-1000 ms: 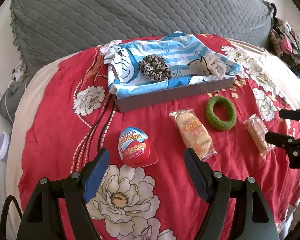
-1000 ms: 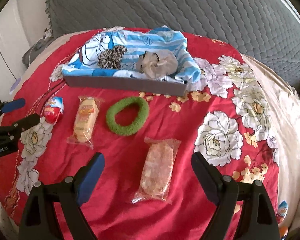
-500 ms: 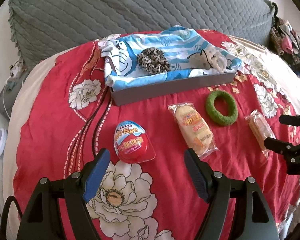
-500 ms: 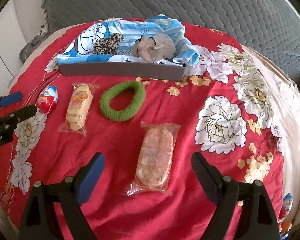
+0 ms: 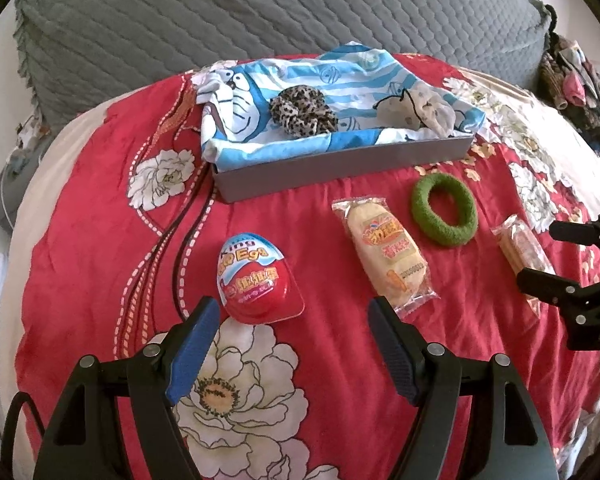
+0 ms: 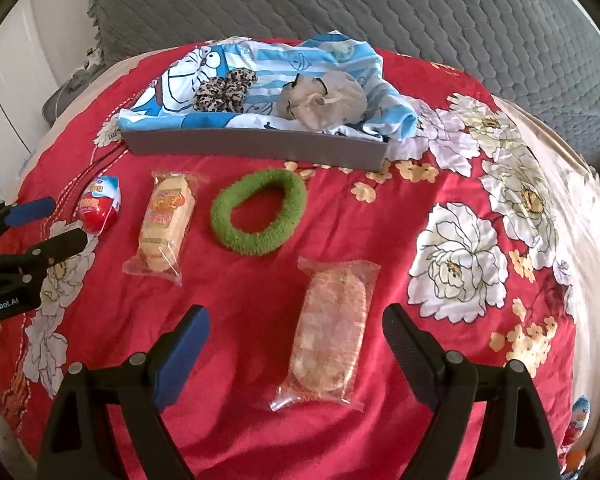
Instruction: Organize objects
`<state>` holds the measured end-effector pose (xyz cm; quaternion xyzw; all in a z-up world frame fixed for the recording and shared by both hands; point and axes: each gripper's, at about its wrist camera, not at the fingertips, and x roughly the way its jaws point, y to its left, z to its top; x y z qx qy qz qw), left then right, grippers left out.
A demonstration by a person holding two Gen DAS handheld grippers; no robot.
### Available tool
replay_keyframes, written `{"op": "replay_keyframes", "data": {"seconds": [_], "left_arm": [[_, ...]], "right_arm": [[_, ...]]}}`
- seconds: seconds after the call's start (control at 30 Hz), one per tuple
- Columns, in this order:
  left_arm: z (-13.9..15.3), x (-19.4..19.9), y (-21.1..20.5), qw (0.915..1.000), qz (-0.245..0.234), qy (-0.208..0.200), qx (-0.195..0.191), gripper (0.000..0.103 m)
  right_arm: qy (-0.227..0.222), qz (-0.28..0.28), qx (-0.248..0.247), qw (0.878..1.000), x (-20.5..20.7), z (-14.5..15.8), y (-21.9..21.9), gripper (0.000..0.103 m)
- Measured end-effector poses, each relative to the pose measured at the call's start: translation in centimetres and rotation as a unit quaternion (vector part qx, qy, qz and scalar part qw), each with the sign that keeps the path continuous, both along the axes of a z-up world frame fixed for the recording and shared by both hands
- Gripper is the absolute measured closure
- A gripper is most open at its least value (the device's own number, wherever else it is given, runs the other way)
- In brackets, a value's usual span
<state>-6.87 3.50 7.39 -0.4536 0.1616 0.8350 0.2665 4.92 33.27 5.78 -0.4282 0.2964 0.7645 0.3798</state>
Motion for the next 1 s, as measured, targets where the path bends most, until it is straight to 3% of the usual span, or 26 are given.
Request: {"op": "replay_keyframes", "data": {"seconds": [1.0], "left_arm": [[-2.6,-3.4,-0.3,0.9994,0.028,-0.019,0.003,0.025]], "right_arm": [[-0.012,0.034,0.007,0.999,-3.9,-1.8,1.4,0.015]]}}
